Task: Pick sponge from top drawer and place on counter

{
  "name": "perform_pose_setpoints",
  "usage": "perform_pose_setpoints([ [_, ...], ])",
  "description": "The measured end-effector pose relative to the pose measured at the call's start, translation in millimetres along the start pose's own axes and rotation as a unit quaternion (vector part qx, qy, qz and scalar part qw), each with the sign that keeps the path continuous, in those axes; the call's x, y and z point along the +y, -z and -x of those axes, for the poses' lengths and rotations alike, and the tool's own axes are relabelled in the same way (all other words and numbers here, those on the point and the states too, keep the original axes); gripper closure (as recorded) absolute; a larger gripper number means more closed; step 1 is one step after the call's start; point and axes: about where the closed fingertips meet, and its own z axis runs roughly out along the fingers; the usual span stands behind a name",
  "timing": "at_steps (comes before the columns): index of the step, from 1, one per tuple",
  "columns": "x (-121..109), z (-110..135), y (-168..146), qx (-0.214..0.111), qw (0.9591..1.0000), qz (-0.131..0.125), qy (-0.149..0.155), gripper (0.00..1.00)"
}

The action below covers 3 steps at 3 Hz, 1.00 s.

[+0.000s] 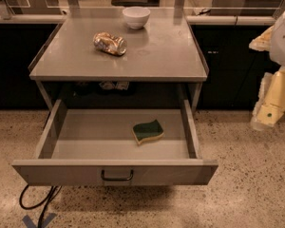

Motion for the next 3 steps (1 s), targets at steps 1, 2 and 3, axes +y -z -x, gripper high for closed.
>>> perform_pose_setpoints([
  [1, 0, 1, 0, -0.001, 1.0, -0.001, 0.0, 0.0],
  [2, 4, 17, -36, -0.018, 0.9997, 0.006, 0.016, 0.0],
  [3, 28, 52, -119, -0.06, 0.9964, 0.045, 0.039, 0.0],
])
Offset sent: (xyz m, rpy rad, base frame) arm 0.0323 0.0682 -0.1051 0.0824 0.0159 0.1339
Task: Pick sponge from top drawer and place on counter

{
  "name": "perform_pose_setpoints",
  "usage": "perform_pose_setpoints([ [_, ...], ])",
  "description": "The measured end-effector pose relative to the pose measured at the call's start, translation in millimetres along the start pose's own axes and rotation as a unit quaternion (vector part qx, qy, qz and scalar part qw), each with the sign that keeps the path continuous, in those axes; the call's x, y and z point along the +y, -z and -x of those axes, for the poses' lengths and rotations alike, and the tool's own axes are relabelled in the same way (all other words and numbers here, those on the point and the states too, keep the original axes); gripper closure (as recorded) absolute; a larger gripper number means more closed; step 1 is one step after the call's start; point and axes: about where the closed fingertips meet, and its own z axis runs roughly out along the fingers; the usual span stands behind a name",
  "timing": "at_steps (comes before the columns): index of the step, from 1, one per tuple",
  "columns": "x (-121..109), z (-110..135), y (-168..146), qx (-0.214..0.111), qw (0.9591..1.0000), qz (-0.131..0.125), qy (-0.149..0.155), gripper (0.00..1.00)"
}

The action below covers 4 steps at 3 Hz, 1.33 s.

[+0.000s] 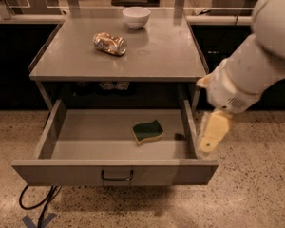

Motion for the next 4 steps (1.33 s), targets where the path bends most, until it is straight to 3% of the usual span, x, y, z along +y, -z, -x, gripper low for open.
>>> perform_pose_setpoints([
  [1, 24, 30, -91, -0.005, 0.9995, 0.025, 0.017, 0.0],
  [2, 32, 26, -112, -0.006, 0.9998, 0.019, -0.001, 0.0],
  [3, 32, 26, -112, -0.006, 0.9998, 0.019, 0.0, 0.0],
  [4, 13, 24, -112, 0.009, 0.9999, -0.006, -0.001, 0.0],
])
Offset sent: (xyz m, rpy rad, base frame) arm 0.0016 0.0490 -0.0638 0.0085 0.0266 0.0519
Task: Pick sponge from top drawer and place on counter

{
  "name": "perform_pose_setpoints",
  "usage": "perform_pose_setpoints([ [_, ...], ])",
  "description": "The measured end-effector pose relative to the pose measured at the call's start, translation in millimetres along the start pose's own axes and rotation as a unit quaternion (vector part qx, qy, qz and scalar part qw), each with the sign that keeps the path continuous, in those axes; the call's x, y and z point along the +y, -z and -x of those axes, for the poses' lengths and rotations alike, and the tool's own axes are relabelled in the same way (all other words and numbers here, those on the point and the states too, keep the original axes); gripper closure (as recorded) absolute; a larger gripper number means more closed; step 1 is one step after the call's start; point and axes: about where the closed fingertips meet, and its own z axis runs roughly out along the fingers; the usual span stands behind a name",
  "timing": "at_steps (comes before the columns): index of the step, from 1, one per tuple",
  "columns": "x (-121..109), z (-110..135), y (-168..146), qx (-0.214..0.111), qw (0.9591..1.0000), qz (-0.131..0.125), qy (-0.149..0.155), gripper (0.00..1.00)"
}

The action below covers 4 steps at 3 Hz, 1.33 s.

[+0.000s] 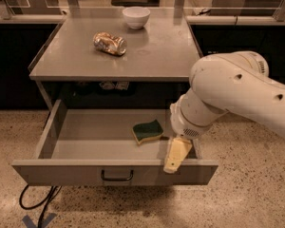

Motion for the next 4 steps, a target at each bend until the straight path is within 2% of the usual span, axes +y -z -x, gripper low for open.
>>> perform_pose_setpoints([
  [1, -53, 4, -8, 0.005, 0.9991, -0.041, 0.002, 0.0],
  [2, -117, 5, -25, -0.028, 0.9976, -0.064, -0.004, 0.0],
  [3, -117, 5, -25, -0.028, 0.9976, -0.064, -0.004, 0.0],
  [4, -124, -8, -39, -0.041, 0.9958, -0.081, -0.018, 0.0],
])
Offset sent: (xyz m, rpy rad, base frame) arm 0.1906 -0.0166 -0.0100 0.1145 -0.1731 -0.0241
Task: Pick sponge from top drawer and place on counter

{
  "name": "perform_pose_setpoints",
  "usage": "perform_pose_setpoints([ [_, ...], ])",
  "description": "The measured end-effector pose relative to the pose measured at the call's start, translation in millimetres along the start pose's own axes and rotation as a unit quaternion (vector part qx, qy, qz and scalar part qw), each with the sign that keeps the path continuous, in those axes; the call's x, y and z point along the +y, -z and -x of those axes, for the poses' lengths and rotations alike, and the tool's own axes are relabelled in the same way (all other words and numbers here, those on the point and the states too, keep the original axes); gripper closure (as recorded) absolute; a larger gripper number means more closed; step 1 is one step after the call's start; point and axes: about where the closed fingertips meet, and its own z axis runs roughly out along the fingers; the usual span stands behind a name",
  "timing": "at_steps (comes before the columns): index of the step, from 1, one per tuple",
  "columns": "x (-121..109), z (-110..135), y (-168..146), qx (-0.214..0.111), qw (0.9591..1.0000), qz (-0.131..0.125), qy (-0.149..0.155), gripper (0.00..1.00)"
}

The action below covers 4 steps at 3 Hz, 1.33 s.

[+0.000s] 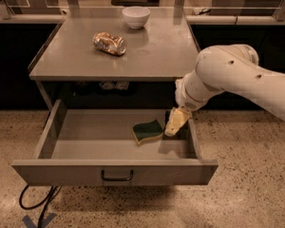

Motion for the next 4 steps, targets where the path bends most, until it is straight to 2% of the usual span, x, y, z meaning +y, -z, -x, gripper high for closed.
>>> perform_pose_setpoints([
  [1, -3, -15, -44, -0.02, 0.9996, -0.002, -0.02, 0.0],
  [2, 17, -29, -140, -0.023, 0.9978, 0.055, -0.03, 0.0],
  [4, 15, -23, -137, -0.025, 0.9984, 0.048, -0.019, 0.0],
])
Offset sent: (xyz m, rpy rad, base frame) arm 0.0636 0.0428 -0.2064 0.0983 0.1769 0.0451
